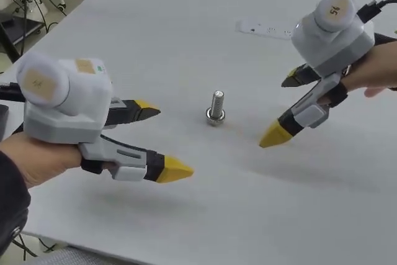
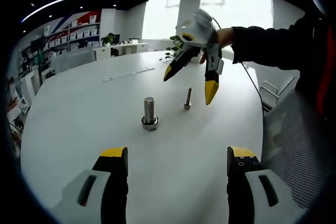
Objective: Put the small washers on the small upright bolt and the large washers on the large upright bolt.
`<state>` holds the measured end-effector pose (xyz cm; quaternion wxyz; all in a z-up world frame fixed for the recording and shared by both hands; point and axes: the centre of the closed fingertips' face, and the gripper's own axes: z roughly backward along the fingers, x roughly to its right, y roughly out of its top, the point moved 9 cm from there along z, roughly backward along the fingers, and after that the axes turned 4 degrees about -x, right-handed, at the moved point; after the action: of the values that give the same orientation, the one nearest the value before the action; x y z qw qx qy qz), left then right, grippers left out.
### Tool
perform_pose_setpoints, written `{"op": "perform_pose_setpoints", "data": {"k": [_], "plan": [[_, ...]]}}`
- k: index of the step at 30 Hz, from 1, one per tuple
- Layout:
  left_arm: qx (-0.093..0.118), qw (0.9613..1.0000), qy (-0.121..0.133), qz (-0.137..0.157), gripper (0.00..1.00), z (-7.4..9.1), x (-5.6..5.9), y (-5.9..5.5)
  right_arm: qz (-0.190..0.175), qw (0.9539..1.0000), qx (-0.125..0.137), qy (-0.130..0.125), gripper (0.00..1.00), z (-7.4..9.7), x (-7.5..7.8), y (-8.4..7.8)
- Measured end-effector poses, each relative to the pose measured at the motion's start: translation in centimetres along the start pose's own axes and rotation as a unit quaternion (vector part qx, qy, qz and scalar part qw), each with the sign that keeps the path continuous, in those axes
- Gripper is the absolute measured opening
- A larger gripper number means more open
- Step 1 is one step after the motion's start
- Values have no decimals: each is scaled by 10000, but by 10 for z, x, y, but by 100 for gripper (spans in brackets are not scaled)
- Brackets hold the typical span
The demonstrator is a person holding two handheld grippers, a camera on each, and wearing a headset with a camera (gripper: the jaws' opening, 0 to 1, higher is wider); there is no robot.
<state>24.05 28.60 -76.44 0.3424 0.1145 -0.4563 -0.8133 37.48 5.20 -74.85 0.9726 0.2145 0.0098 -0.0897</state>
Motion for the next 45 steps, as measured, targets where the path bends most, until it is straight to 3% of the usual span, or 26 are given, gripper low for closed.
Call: {"op": "perform_pose_setpoints", "data": {"k": [19, 27, 45], "plan": [[-119, 9996, -181, -157, 77, -4, 8, 6, -635, 9967, 365, -339, 100, 20, -22, -45], [-149, 9994, -216, -206, 77, 0, 13, 6, -892, 9934, 539, -479, 100, 26, -41, -65], [3, 9996, -173, -244, 78, 21, 29, 5, -1150, 9834, 1089, -884, 100, 35, -98, -88]]}}
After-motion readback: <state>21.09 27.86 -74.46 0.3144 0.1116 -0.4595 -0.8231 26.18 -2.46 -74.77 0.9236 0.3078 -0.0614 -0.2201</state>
